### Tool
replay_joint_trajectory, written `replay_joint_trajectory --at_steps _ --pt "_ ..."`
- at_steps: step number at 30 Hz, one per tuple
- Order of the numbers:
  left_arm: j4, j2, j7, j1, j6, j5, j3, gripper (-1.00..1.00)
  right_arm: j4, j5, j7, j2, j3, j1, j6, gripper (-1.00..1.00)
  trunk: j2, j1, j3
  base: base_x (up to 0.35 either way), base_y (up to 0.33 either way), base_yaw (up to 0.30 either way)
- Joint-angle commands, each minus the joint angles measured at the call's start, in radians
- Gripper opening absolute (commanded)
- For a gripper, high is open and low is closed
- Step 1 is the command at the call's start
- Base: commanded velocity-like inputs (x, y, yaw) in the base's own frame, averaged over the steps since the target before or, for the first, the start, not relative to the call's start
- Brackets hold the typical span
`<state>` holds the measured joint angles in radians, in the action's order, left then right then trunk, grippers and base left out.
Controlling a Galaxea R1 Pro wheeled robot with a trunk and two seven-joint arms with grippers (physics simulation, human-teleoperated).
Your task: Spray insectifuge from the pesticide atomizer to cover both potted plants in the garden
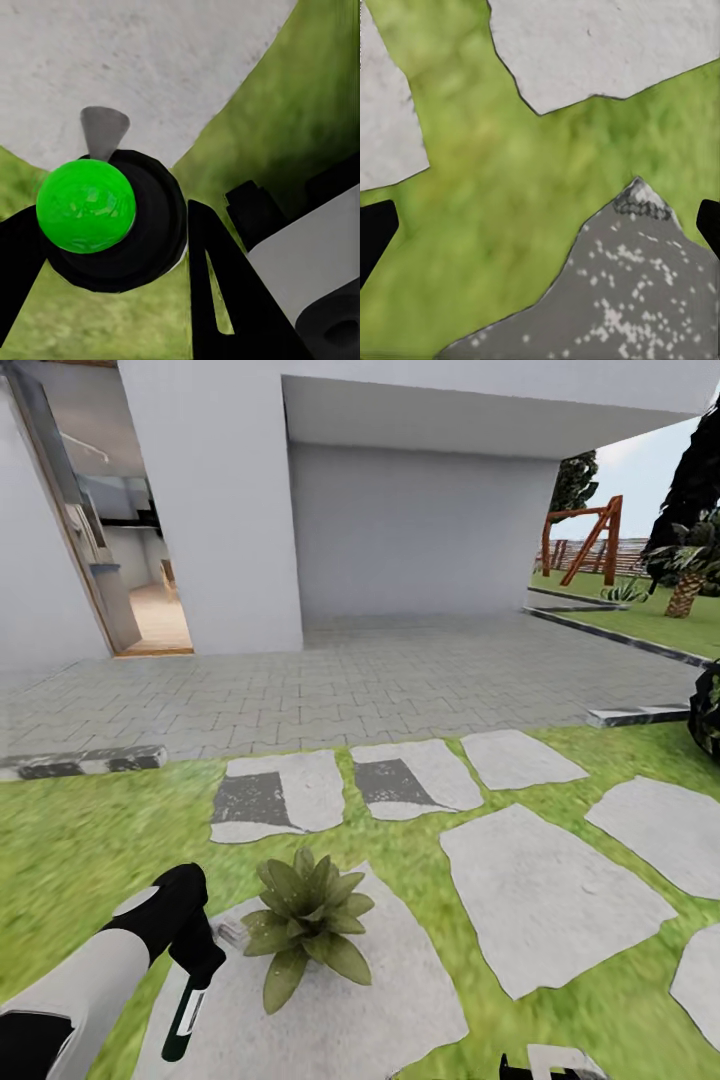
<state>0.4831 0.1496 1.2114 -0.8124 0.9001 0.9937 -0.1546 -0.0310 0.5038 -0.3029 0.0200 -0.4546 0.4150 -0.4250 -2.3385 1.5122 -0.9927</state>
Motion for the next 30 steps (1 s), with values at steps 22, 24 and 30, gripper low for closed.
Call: replay_joint_trajectory --at_steps 22,24,30 --pt "-0.011 0.003 -0.038 0.004 0.006 0.006 0.002 -1.0 0.001 0.011 -0.004 0.0 -0.008 0.001 -0.003 1.0 0.0 0.0 -0.001 0.048 -0.254 0.241" --pt "-0.014 0.005 -0.05 0.006 0.004 0.005 0.003 -1.0 0.002 0.01 -0.004 0.001 -0.007 0.001 -0.003 1.0 0.0 0.0 -0.001 -0.008 -0.205 0.012" --pt "-0.012 0.014 -0.063 0.017 -0.004 -0.004 0.008 -1.0 0.001 0.011 -0.004 0.001 -0.008 0.001 -0.003 1.0 0.0 0.0 -0.001 -0.001 -0.063 0.062"
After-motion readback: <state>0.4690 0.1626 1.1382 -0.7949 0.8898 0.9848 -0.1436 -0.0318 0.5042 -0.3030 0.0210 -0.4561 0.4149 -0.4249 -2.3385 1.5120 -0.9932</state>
